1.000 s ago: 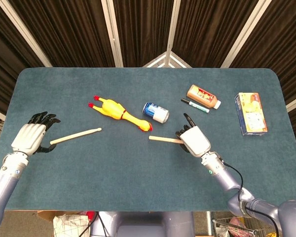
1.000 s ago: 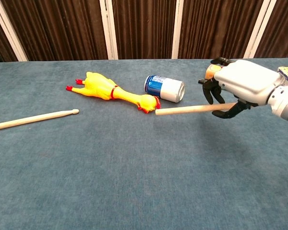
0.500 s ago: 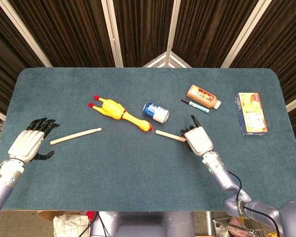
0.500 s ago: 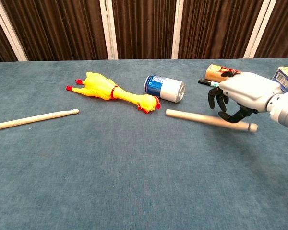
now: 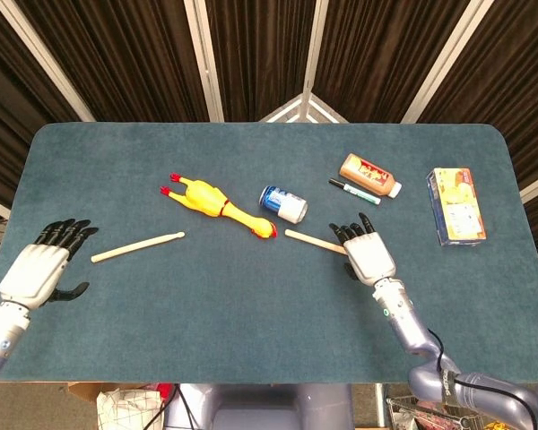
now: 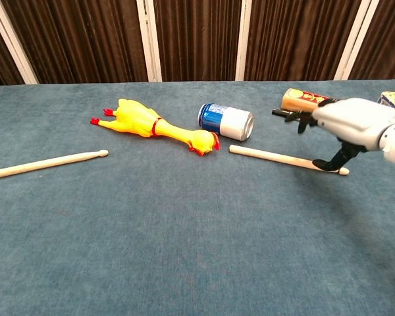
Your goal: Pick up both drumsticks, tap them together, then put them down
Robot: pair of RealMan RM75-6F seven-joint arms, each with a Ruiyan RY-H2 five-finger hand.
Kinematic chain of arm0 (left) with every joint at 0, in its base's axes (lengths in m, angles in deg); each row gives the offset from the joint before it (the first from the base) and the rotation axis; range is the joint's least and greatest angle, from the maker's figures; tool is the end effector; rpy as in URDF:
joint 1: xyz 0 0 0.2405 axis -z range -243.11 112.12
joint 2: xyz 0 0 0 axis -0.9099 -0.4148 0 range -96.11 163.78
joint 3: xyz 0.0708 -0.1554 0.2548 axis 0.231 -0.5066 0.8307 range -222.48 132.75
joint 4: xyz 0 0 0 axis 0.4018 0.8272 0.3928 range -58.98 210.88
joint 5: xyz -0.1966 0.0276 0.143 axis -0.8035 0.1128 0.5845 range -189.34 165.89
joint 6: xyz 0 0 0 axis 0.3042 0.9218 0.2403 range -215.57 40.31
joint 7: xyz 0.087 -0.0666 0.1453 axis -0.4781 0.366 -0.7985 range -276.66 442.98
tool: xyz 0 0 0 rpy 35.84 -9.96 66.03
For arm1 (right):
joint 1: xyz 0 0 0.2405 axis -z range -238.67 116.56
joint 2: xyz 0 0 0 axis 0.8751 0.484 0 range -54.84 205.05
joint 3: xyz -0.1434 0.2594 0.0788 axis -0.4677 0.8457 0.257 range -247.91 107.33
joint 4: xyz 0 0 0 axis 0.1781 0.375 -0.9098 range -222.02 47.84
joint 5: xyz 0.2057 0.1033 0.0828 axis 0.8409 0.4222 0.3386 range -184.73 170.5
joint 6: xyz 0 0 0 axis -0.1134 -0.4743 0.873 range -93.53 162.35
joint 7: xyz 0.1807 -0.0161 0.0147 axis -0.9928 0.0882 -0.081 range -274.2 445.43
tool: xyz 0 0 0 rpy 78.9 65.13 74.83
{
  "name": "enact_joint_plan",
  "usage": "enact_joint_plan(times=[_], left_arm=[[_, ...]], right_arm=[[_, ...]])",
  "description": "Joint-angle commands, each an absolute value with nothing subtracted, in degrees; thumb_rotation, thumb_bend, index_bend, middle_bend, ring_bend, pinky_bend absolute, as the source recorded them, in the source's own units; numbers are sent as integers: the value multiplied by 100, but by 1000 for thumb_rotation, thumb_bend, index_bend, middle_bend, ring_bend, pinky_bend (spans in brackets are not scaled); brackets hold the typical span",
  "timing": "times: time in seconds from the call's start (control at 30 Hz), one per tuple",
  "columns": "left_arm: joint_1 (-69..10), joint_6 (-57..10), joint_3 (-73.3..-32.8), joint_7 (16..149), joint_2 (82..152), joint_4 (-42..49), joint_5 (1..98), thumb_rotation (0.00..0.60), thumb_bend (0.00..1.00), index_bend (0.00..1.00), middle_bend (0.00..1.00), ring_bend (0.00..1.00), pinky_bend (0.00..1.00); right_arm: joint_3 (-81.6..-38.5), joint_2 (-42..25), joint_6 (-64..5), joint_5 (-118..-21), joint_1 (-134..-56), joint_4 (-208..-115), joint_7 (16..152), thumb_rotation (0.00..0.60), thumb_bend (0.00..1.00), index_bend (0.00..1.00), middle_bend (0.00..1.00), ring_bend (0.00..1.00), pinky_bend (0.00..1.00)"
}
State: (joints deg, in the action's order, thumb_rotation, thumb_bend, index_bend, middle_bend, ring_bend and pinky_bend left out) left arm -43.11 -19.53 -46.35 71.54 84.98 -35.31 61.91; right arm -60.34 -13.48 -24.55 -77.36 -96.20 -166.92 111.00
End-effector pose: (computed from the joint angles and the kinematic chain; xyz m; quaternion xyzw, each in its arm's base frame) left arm -0.2830 0.3003 0.1527 -0.6871 -0.3963 -0.3162 0.5204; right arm -0.2325 -0.4088 -0.0427 0.7439 -0.3117 0.3320 0.4892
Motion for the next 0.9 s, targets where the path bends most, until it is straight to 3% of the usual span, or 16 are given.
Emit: enact_joint_plan(times=[0.03,0.2,0.33,0.57,0.9], left_arm=[[-4926,-1286,-4260,6824,8481,-3654,6458,600,323,92,32,0,0],[-5462,-686,-3999,6186,8626,-3550,6404,600,323,90,30,0,0],[-5797,-373,-3933,6007,8737,-3519,6159,600,323,89,21,0,0],[-6049,-450,-3630,6466,8535,-3575,6543,600,325,88,14,0,0],[-6565,475,-3783,7036,8670,-3217,7020,600,325,88,10,0,0]], right_arm=[[-5837,-1015,-3030,-7395,-9271,-17433,11177,600,283,40,124,119,0],[-5932,-942,-3718,-7785,-8848,-17561,10498,600,280,34,106,105,0],[-6262,-740,-4271,-8373,-8410,-17378,9784,600,280,34,98,104,0],[-6847,-392,-4611,-9030,-7853,-17007,8122,600,280,34,76,68,0],[-7208,435,-5380,-9682,-7324,-17203,8119,600,280,33,52,33,0]])
